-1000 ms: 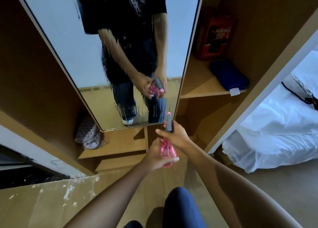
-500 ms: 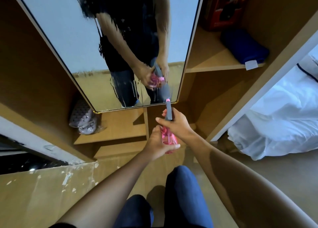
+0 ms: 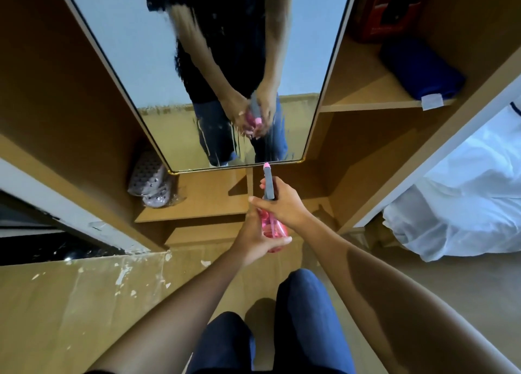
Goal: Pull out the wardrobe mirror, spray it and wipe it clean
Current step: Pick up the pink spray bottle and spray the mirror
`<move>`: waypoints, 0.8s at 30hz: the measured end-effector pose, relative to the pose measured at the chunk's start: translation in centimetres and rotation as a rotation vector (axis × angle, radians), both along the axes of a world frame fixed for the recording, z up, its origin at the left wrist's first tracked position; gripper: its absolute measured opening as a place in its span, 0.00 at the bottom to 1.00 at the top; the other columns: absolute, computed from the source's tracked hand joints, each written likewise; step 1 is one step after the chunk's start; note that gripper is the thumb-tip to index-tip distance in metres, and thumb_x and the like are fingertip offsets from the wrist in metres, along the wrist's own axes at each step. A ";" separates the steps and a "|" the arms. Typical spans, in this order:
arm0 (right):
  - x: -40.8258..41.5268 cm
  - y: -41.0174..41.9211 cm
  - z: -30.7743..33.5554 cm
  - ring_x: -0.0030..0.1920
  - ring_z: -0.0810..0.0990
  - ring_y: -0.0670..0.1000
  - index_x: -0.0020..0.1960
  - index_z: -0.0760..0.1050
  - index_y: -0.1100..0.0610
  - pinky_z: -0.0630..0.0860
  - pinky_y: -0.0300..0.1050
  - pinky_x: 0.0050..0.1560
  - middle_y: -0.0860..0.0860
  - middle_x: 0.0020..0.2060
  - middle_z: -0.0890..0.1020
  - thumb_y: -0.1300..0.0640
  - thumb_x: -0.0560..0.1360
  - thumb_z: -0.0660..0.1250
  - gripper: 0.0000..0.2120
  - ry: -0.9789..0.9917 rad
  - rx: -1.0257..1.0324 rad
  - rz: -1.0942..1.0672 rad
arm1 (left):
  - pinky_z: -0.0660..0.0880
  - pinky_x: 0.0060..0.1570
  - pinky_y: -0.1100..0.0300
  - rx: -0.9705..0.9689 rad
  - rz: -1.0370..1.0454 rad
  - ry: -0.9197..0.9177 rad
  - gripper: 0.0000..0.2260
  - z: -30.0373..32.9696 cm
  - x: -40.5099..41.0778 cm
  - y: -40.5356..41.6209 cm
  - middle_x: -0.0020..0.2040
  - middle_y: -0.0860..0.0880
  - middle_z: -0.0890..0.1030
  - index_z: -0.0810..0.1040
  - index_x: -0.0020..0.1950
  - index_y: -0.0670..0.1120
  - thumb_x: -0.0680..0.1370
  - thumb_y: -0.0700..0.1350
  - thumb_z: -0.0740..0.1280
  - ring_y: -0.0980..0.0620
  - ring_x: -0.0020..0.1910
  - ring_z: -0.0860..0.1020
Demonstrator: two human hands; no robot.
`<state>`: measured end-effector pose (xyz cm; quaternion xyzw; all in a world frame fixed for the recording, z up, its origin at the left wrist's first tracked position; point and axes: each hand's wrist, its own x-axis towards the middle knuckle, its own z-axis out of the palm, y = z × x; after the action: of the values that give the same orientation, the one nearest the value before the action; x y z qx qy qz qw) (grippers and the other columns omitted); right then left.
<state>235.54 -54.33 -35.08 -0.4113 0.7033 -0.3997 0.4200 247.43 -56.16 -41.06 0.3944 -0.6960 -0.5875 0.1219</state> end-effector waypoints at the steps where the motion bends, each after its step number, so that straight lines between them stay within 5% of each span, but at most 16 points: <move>1: 0.5 -0.1 0.0 0.44 0.78 0.46 0.58 0.71 0.55 0.74 0.33 0.40 0.50 0.45 0.78 0.49 0.72 0.74 0.20 0.005 0.001 0.007 | 0.76 0.61 0.54 -0.013 0.003 -0.001 0.37 0.0 0.6 -0.1 0.56 0.56 0.80 0.66 0.69 0.52 0.65 0.46 0.81 0.61 0.56 0.79; 8: 3.5 -0.9 0.2 0.39 0.76 0.42 0.50 0.71 0.52 0.72 0.34 0.41 0.45 0.40 0.77 0.50 0.72 0.74 0.13 0.001 0.010 0.017 | 0.77 0.60 0.52 0.002 0.074 -0.041 0.41 -0.1 3.7 0.0 0.55 0.58 0.80 0.66 0.68 0.54 0.60 0.58 0.80 0.61 0.55 0.80; 14: 5.7 -1.5 1.2 0.47 0.80 0.51 0.58 0.71 0.56 0.78 0.37 0.45 0.53 0.49 0.80 0.48 0.72 0.74 0.21 0.057 0.011 0.080 | 0.76 0.54 0.65 -0.024 0.132 -0.055 0.38 1.0 6.0 0.0 0.56 0.59 0.79 0.66 0.68 0.53 0.64 0.50 0.81 0.65 0.54 0.79; 18: 6.9 -2.2 1.7 0.51 0.79 0.49 0.62 0.71 0.56 0.75 0.34 0.43 0.50 0.52 0.79 0.48 0.71 0.74 0.24 0.052 -0.007 0.119 | 0.76 0.61 0.52 0.001 0.163 -0.051 0.43 1.4 7.3 -0.4 0.58 0.58 0.78 0.65 0.69 0.55 0.58 0.59 0.80 0.60 0.58 0.78; 24: 8.7 -3.7 2.5 0.46 0.77 0.43 0.60 0.70 0.56 0.72 0.31 0.38 0.45 0.49 0.77 0.47 0.72 0.74 0.23 0.064 0.015 0.148 | 0.75 0.62 0.49 0.003 0.188 -0.036 0.47 2.0 9.1 -1.5 0.62 0.57 0.76 0.61 0.72 0.57 0.58 0.62 0.79 0.57 0.61 0.77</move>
<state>244.22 -58.05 -32.58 -0.4714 0.6871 -0.3491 0.4287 256.55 -57.64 -39.03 0.4687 -0.6573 -0.5671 0.1633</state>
